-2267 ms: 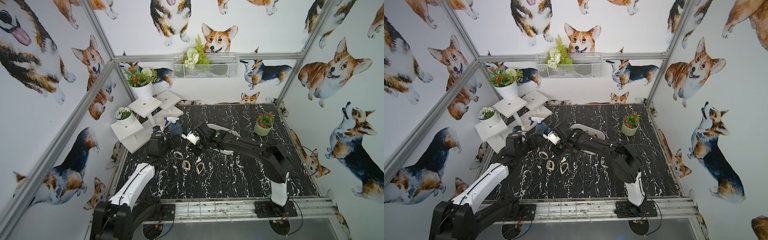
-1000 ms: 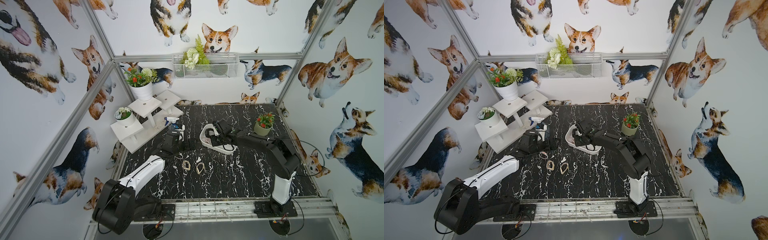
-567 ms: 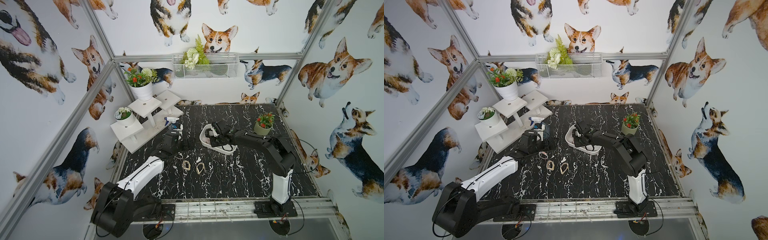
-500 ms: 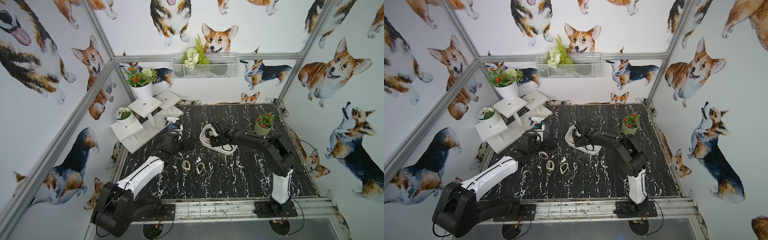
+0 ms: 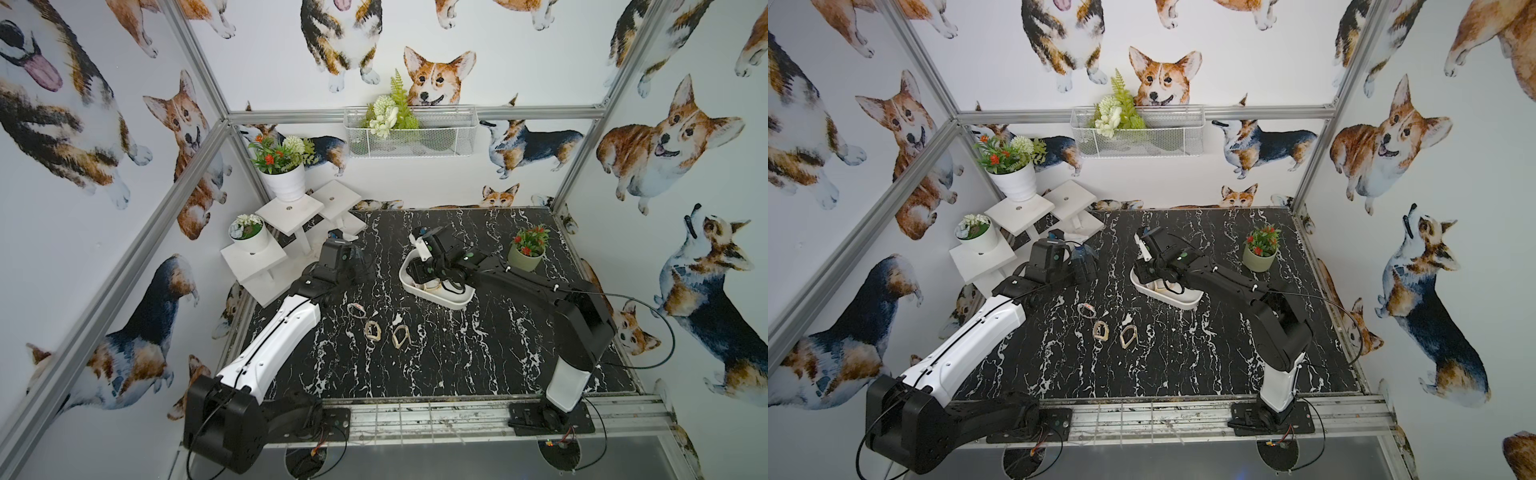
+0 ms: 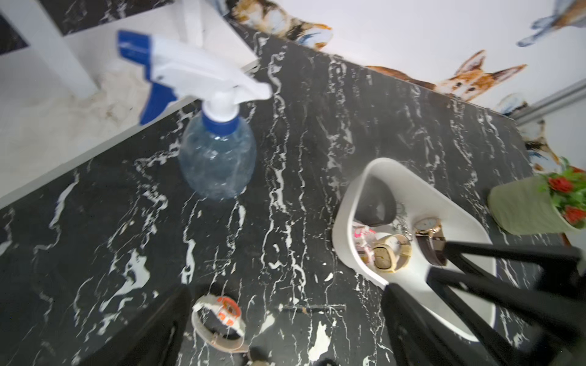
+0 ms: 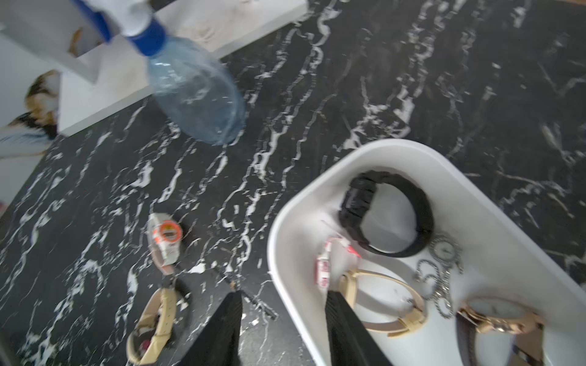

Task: Put the watch into the storage box
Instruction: Place the watch in the storage box, then pick up the watch at the center of the board.

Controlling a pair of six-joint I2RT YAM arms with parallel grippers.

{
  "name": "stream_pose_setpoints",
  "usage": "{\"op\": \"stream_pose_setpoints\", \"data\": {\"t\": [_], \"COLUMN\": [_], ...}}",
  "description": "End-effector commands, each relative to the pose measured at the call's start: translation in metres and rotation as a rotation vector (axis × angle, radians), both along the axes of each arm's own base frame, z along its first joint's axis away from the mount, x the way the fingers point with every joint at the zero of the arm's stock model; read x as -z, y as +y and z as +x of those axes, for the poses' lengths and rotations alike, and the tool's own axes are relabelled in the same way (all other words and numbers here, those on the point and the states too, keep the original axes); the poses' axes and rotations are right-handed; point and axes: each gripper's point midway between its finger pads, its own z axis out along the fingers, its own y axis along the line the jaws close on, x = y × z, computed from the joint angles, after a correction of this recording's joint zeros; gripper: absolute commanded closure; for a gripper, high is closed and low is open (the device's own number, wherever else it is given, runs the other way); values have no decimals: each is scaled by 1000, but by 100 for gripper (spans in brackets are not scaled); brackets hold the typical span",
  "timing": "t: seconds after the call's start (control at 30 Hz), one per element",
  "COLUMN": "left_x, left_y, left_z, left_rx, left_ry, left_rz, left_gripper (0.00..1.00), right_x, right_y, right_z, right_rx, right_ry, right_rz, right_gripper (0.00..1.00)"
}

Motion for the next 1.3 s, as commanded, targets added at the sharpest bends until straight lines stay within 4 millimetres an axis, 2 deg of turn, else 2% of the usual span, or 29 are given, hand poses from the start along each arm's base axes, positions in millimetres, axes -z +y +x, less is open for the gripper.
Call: {"op": "stream_pose_setpoints", "data": {"t": [0.0, 0.13, 0.3, 0.33, 0.4, 0.53, 0.67, 1.0, 1.27], "left_x": [30, 50, 67, 81, 92, 112, 125, 147, 155], "left_y": [19, 24, 15, 15, 14, 6, 1, -2, 0], "left_z": [-15, -18, -13, -20, -21, -22, -21, -20, -21], "left_rx": [-85, -114, -109, -112, -105, -92, -84, -80, -83], "left_ry": [132, 186, 215, 251, 275, 322, 348, 402, 418], "left_rz": [-61, -109, -184, -180, -185, -223, -244, -242, -226], "left_gripper": [11, 14, 20, 21, 24, 36, 41, 47, 54], "right_x": [-6, 7, 28, 30, 38, 49, 53, 62, 64], "right_y": [32, 54, 73, 76, 78, 81, 81, 79, 79], "right_z": [-27, -40, -42, -41, -40, -39, -39, -41, -42], "right_rx": [-217, -274, -288, -287, -282, -273, -273, -270, -275], "right_ry": [-10, 29, 87, 93, 113, 136, 143, 157, 162], "right_rz": [82, 109, 109, 111, 105, 95, 86, 71, 69], "right_gripper": [49, 48, 48, 48, 48, 48, 48, 48, 48]}}
